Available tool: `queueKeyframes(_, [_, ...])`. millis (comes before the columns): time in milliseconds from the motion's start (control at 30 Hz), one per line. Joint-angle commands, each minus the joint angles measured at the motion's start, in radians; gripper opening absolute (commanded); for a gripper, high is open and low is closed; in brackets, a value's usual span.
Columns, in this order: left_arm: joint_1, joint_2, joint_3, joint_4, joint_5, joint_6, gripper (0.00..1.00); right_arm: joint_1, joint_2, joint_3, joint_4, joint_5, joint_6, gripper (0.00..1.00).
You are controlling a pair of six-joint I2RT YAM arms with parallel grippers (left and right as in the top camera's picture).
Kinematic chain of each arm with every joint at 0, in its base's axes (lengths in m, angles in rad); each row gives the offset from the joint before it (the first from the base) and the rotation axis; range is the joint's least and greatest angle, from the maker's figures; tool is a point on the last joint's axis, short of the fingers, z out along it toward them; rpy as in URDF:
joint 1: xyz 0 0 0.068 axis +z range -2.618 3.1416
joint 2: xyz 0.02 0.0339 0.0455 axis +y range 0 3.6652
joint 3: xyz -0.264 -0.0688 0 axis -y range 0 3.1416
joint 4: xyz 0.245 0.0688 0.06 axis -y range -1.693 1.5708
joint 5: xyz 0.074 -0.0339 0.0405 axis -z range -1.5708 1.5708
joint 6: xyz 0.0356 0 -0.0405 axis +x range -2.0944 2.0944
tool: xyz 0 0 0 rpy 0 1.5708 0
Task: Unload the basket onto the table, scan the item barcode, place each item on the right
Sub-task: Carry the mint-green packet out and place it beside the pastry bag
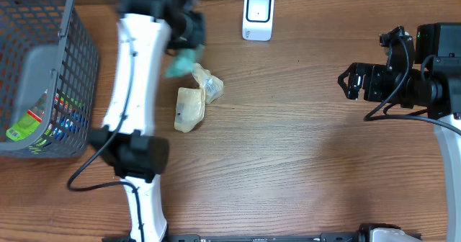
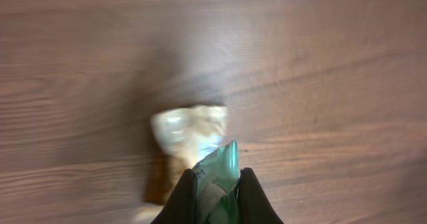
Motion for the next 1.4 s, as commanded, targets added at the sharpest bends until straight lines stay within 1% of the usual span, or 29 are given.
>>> queueKeyframes(0, [-0.074, 0.015, -0.138, 0.069, -0.001, -0.01, 0.04, 0.006, -0.011, 0.022, 0.006, -0.006, 0.003, 1.0])
queueKeyframes(100, [-0.116, 0.024, -0.258, 0.157, 0.001, -0.008, 0.04, 0.006, -0.011, 0.023, 0.007, -0.006, 0.003, 1.0])
queueKeyframes(167, [-0.128, 0.027, -0.325, 0.202, -0.033, -0.006, 0.04, 0.006, -0.011, 0.022, 0.007, -0.006, 0.003, 1.0])
queueKeyframes(233, [-0.127, 0.027, -0.389, 0.238, -0.104, -0.02, 0.04, 0.006, -0.011, 0.022, 0.007, -0.006, 0.003, 1.0])
queueKeyframes(300, [-0.116, 0.027, -0.433, 0.255, -0.181, -0.061, 0.04, 0.006, -0.011, 0.022, 0.007, -0.006, 0.003, 1.0])
queueKeyframes(367, [-0.096, 0.027, -0.462, 0.263, -0.255, -0.089, 0.04, 0.006, -0.01, 0.022, 0.009, -0.006, 0.003, 1.0])
queueKeyframes(433, [-0.082, 0.027, -0.47, 0.26, -0.295, -0.101, 0.04, 0.006, -0.006, 0.022, 0.01, -0.007, 0.003, 1.0])
queueKeyframes(467, [-0.077, 0.027, -0.47, 0.259, -0.3, -0.101, 0.08, 0.006, -0.002, 0.022, 0.011, -0.006, 0.003, 1.0])
queueKeyframes(533, [-0.065, 0.027, -0.47, 0.259, -0.299, -0.1, 0.21, 0.006, 0.007, 0.022, 0.01, -0.007, 0.003, 1.0])
queueKeyframes(567, [-0.063, 0.027, -0.47, 0.259, -0.299, -0.1, 0.31, 0.006, 0.013, 0.022, 0.01, -0.007, 0.003, 1.0])
queueKeyframes(600, [-0.061, 0.027, -0.47, 0.259, -0.294, -0.1, 0.38, 0.006, 0.023, 0.022, 0.009, -0.007, 0.003, 1.0])
queueKeyframes(667, [-0.061, 0.025, -0.464, 0.253, -0.282, -0.1, 0.43, 0.006, 0.035, 0.022, 0.007, -0.007, 0.003, 1.0])
queueKeyframes(767, [-0.068, 0.025, -0.432, 0.222, -0.256, -0.096, 0.44, 0.006, 0.047, 0.021, 0.007, -0.007, 0.003, 1.0])
queueKeyframes(900, [-0.07, 0.024, -0.33, 0.163, -0.215, -0.095, 0.45, 0.006, 0.05, 0.021, 0.007, -0.007, 0.003, 1.0])
queueKeyframes(1000, [-0.062, 0.024, -0.189, 0.096, -0.215, -0.077, 0.46, 0.006, 0.05, 0.021, 0.006, -0.007, 0.003, 1.0])
queueKeyframes(1133, [-0.026, 0.024, 0.098, -0.024, -0.222, -0.057, 0.57, 0.006, 0.05, 0.021, 0.006, -0.007, 0.003, 1.0])
queueKeyframes(1233, [0.04, 0.024, 0.332, -0.112, -0.231, -0.057, 0.63, 0.006, 0.05, 0.021, 0.006, -0.007, 0.003, 1.0])
queueKeyframes(1333, [0.138, 0.024, 0.515, -0.194, -0.23, -0.059, 0.64, 0.006, 0.05, 0.022, 0.005, -0.007, 0.003, 1.0])
queueKeyframes(1367, [0.18, 0.022, 0.553, -0.193, -0.211, -0.045, 0.63, 0.006, 0.05, 0.021, 0.004, -0.007, 0.003, 1.0])
